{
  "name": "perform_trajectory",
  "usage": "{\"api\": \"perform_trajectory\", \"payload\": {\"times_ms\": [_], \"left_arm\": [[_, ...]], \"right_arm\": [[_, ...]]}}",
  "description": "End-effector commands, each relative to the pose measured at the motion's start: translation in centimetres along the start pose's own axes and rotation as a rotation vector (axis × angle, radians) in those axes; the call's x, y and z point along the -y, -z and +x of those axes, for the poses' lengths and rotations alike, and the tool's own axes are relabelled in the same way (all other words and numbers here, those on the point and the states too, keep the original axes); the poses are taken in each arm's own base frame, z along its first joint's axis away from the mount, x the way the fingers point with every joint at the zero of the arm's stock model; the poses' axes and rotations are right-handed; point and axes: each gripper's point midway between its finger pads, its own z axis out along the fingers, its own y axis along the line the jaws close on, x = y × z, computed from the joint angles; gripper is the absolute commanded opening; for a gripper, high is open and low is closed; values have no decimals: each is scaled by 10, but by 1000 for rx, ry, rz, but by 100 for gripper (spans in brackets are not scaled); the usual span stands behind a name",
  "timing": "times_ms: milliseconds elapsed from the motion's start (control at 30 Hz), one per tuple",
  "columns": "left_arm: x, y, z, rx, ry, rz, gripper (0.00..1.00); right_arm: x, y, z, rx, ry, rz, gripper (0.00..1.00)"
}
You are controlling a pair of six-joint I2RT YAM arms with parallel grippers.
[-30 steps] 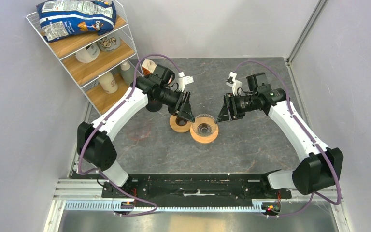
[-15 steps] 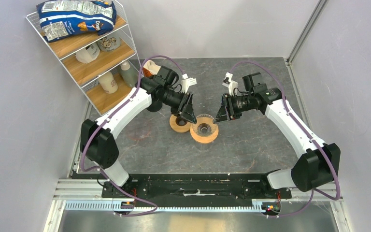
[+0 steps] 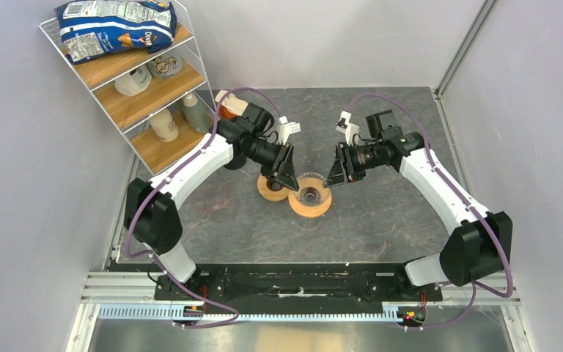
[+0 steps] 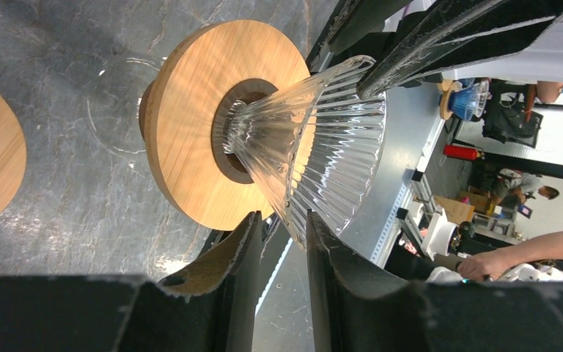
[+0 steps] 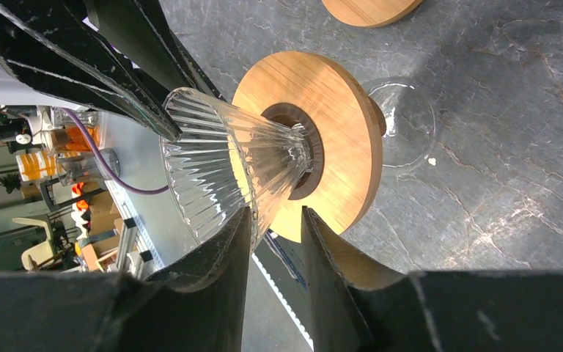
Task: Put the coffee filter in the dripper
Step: Place the coffee dripper in the dripper holder.
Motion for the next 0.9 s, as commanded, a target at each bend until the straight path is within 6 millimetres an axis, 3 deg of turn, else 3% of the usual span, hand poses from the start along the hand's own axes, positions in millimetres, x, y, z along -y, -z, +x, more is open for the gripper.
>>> {"api": "perform_trajectory", "payload": {"times_ms": [0,867], "left_arm": [[3,-3,-4,1,0,24,33],[-28,-14,3,-42,58,-10,30]], "right_arm": [[0,-2,-10,16,28,2,38],[21,-21,-8,-38,-8,36,32]]}}
